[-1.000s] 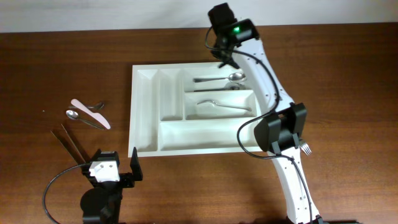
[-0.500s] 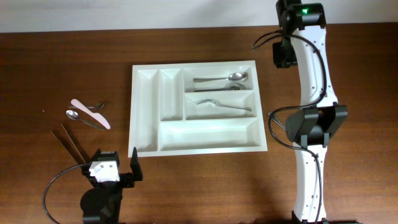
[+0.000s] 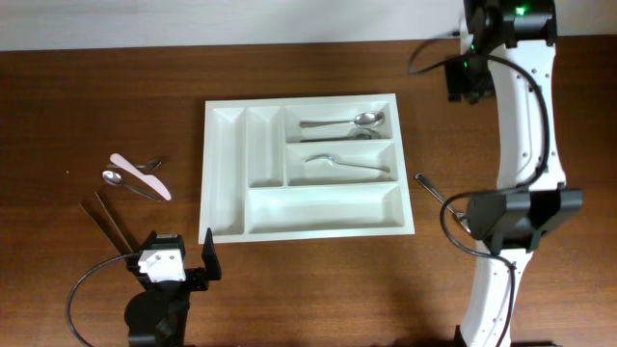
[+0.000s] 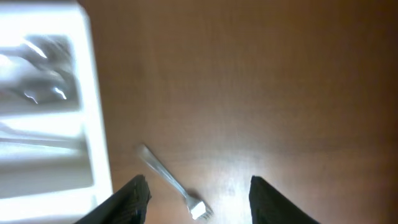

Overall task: Pack container
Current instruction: 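Lower the right gripper to the remaining fork and grasp it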

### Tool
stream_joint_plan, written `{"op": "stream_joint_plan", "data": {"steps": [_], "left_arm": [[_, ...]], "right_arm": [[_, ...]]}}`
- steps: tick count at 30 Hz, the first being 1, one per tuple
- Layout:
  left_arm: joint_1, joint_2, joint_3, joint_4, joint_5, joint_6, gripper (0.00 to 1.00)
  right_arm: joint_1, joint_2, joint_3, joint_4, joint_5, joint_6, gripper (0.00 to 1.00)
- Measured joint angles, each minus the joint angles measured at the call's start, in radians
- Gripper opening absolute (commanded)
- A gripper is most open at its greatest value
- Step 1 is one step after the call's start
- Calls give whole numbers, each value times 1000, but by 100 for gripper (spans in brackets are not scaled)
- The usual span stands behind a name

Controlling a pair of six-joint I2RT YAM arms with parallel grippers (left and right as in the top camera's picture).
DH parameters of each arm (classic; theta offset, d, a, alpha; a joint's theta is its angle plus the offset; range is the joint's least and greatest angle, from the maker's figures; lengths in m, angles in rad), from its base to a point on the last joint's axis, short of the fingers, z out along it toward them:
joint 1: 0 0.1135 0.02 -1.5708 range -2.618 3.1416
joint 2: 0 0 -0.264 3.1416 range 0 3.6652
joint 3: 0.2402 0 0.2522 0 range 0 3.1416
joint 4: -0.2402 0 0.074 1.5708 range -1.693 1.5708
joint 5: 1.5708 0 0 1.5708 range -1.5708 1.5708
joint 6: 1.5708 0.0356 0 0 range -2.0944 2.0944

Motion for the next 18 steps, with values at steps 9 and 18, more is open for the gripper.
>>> {"op": "stream_joint_plan", "data": {"steps": [9, 18], "left_arm": [[0, 0, 0, 0, 0, 0, 99], [0, 0, 0, 0, 0, 0, 99]], "right_arm": [[-122, -282, -813, 309, -100, -8, 53], [-137, -458, -1114, 376, -217, -14, 48]]}}
